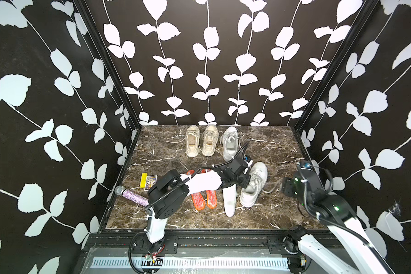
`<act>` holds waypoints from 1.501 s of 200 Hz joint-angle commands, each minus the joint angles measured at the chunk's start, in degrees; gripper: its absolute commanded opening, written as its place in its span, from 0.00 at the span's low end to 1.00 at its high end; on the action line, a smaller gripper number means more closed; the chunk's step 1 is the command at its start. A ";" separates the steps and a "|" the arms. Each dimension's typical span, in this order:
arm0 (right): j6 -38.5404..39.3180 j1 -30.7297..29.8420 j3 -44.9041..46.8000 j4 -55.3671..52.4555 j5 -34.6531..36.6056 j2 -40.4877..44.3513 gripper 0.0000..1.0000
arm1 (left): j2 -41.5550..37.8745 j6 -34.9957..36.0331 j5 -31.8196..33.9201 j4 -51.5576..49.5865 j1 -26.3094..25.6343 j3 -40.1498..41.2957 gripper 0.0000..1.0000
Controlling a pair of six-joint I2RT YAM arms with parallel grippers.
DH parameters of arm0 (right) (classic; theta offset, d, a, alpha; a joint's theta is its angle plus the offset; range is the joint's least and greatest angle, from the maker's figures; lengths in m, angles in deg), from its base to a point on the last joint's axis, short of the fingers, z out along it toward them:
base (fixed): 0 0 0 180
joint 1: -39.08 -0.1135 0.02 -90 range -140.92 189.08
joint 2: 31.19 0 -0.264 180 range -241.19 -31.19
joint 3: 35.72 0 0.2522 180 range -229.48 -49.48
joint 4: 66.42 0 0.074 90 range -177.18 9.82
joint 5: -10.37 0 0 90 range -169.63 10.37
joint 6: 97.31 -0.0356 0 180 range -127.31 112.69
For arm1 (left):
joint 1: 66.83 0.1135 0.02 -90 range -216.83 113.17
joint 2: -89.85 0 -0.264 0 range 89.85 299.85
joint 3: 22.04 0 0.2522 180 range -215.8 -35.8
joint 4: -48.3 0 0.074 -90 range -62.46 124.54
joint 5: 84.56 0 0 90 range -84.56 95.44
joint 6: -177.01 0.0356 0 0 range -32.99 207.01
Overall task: Remove the insole from the shoe
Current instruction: Untie the shoelace on the shoe.
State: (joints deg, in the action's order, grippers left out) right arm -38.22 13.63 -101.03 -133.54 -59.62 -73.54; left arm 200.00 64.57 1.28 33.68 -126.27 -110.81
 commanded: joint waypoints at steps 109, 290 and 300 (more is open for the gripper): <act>0.59 -0.26 4.72 20.50 -16.01 -18.31 0.80 | -3.47 0.72 -0.96 2.45 -2.70 -0.46 0.00; -6.09 0.69 6.71 28.37 -1.26 -24.57 0.45 | -5.38 0.45 -2.11 4.37 -3.22 3.46 0.00; -6.11 0.84 6.41 28.50 -0.66 -25.11 0.47 | -5.35 0.63 -2.55 4.55 -3.31 3.53 0.00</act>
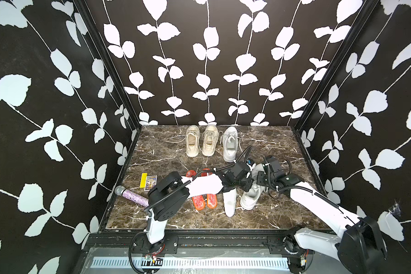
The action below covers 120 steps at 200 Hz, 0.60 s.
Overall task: Remove the insole from the shoe
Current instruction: Untie the shoelace on the shoe.
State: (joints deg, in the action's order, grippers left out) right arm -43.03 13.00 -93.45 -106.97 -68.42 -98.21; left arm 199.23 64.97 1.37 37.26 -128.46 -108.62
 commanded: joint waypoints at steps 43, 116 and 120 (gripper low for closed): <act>-1.44 3.64 -1.95 3.95 9.33 -1.28 0.48 | -4.96 1.11 -2.72 0.62 -1.32 1.23 0.00; -4.23 13.89 -7.80 -4.55 15.11 -4.00 0.68 | -5.57 1.12 -1.70 0.71 -1.39 1.89 0.00; -4.21 14.23 -8.03 -5.40 15.60 -3.77 0.72 | -5.51 1.12 -1.64 0.66 -1.39 1.89 0.00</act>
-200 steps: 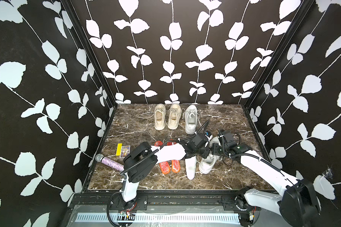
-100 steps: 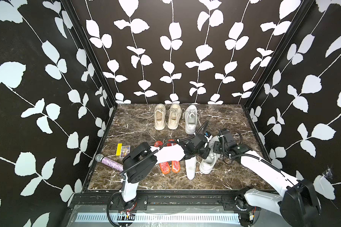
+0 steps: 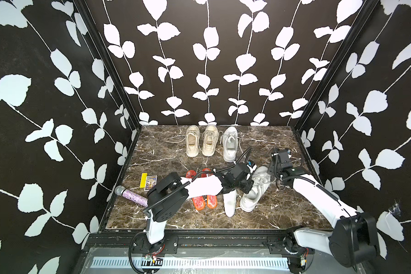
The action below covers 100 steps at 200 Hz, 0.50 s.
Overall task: Remove the insole from the shoe
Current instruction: Untie the shoelace on the shoe.
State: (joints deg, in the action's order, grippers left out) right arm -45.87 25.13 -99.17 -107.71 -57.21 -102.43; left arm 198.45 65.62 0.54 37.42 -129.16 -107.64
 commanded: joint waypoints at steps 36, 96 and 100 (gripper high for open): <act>0.22 5.41 -2.06 -9.98 4.53 4.92 0.91 | -4.90 0.80 -0.25 0.38 -0.69 1.09 0.00; 4.12 4.05 2.98 -11.92 -18.35 9.84 0.95 | -4.68 0.60 1.20 0.77 -0.69 0.83 0.00; 3.80 3.54 3.59 -12.00 -19.31 9.85 0.95 | -4.65 0.62 1.34 0.66 -0.69 0.81 0.00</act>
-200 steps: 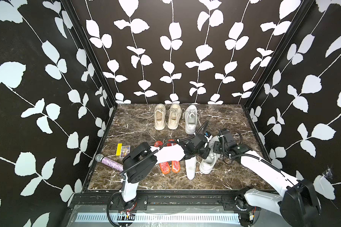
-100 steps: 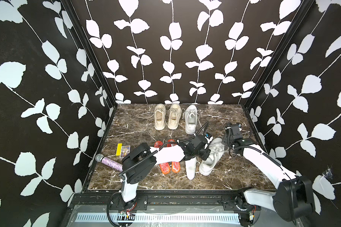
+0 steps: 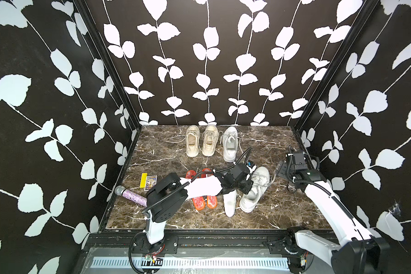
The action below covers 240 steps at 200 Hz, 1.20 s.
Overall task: Remove the insole from the shoe
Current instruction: Untie the shoelace on the shoe.
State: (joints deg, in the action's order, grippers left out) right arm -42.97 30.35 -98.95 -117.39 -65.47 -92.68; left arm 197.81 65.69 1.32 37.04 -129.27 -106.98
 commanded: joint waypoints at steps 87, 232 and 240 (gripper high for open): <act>-6.15 -3.24 4.25 -12.99 1.49 10.92 0.99 | -4.81 -2.11 9.30 -2.94 2.24 -3.36 0.00; -1.21 -2.87 -16.56 -32.41 22.34 33.38 0.99 | 25.02 -3.19 12.35 -18.87 10.28 -46.65 0.00; 1.32 -2.93 -15.25 -29.78 18.89 33.95 0.98 | 25.92 -3.44 11.49 -19.66 10.31 -48.69 0.00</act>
State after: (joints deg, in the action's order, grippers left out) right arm -45.81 27.20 -115.19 -147.84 -45.30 -59.72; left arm 223.17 62.96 13.17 19.08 -119.15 -148.92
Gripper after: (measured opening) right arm 0.989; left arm 0.086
